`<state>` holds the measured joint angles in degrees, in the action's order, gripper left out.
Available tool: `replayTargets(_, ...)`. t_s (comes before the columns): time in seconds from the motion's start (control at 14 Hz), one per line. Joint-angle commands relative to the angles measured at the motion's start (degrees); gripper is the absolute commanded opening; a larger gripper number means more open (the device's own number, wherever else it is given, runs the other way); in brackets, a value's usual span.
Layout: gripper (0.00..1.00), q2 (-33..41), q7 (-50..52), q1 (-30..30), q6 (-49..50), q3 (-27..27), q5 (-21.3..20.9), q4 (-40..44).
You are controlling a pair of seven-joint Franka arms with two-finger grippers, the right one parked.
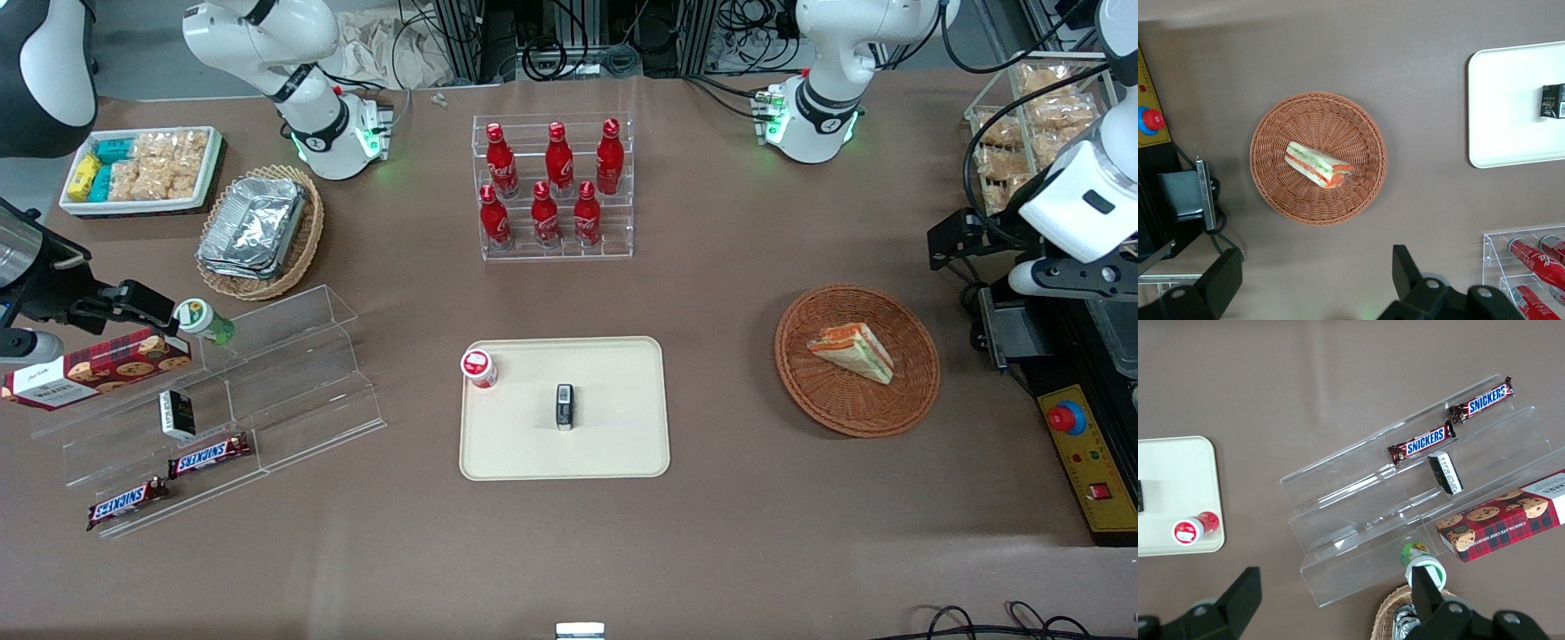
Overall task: Place sandwich from basket to tray
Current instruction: 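Move the left gripper from rest over the sandwich in the wicker basket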
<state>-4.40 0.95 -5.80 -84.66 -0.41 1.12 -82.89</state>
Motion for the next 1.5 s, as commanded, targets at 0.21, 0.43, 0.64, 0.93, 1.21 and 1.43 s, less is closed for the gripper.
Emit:
replayTargets(0.21,1.0,-0.17,0.45,0.7,1.69,-0.65,-0.51,0.54)
replayTargets(0.43,1.0,-0.44,0.45,0.87,1.69,-0.56,-0.07,-0.07)
replayTargets(0.64,1.0,0.0,6.57,0.96,1.43,1.36,-0.33,-2.26)
replayTargets(0.93,1.0,0.35,19.77,0.96,-0.41,2.34,-0.42,-5.95)
replayTargets(1.21,1.0,0.53,35.23,0.96,-9.8,3.22,-0.51,-12.97)
replayTargets(1.43,1.0,-0.17,44.29,0.96,-12.62,3.22,-0.68,-16.67)
